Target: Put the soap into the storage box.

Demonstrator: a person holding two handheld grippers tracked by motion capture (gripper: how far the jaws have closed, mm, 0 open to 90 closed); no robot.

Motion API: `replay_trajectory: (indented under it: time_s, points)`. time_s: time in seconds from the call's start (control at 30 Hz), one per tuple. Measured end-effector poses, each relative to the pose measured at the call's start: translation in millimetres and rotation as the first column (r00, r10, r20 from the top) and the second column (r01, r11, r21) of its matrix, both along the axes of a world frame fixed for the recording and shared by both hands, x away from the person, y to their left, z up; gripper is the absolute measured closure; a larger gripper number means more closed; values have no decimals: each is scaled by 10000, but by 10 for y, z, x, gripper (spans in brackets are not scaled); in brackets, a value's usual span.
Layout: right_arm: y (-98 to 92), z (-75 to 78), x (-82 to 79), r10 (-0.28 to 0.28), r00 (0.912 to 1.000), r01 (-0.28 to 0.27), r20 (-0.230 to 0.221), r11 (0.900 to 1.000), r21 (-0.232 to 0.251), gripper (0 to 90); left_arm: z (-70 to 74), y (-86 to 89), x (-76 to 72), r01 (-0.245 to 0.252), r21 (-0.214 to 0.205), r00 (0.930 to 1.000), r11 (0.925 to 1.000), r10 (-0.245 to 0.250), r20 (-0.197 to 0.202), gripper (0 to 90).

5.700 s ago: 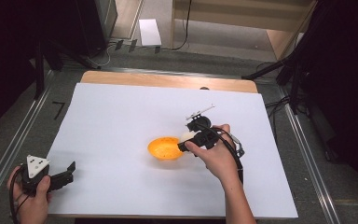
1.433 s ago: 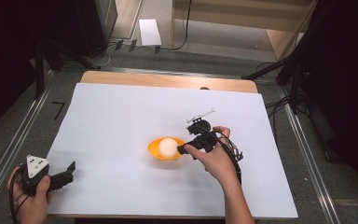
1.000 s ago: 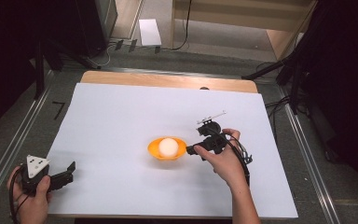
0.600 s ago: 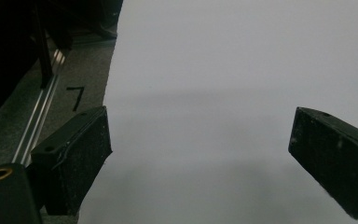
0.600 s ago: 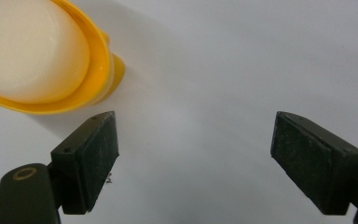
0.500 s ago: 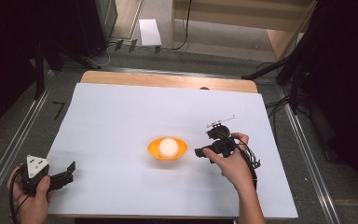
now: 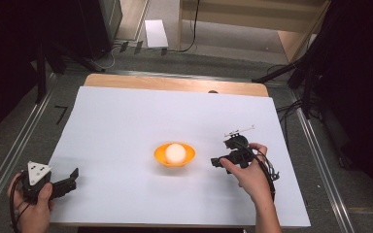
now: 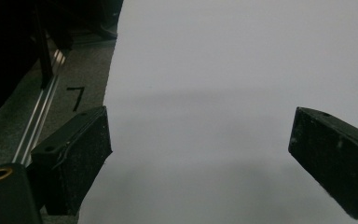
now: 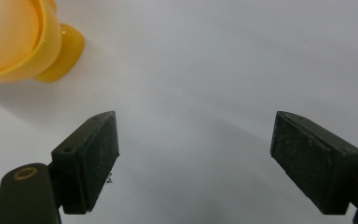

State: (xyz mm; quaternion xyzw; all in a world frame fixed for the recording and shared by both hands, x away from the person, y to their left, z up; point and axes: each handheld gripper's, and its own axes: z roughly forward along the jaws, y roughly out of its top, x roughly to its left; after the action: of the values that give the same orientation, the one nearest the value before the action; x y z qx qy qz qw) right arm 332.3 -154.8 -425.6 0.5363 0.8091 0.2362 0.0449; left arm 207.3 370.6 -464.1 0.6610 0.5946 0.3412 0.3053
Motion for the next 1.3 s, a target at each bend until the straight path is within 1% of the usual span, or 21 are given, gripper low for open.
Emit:
replay_trajectory:
  time_s: [0.27, 0.47, 0.57, 0.77, 0.97, 1.3]
  points:
    - [-162, -55, -50, -179, 9998, 179, 119, 9998, 0, 152, -1, -1, 0, 4, 8, 10000, 10000, -4, 9, 62]
    - [-281, -83, -86, -345, 9991, 343, 248, 9994, 104, 149, 0, -1, 0, -4, 15, 10000, 10000, 4, 1, 63]
    - [-343, -95, -104, -459, 9987, 456, 218, 9989, 131, 148, -1, -1, 0, 2, 12, 10000, 10000, -2, 14, 63]
    - [-469, -129, -143, -709, 9969, 700, 343, 9972, 271, 147, 0, -2, -1, -9, 17, 10000, 10000, 9, 5, 62]
    - [-589, -174, -189, -933, 9948, 923, 408, 9954, 269, 146, -1, -1, 0, 4, 17, 10000, 10000, -4, 6, 63]
    - [-804, -212, -282, -1162, 9908, 1135, 687, 9927, 411, 146, -1, -3, 0, -1, 32, 10000, 10000, 1, 14, 63]
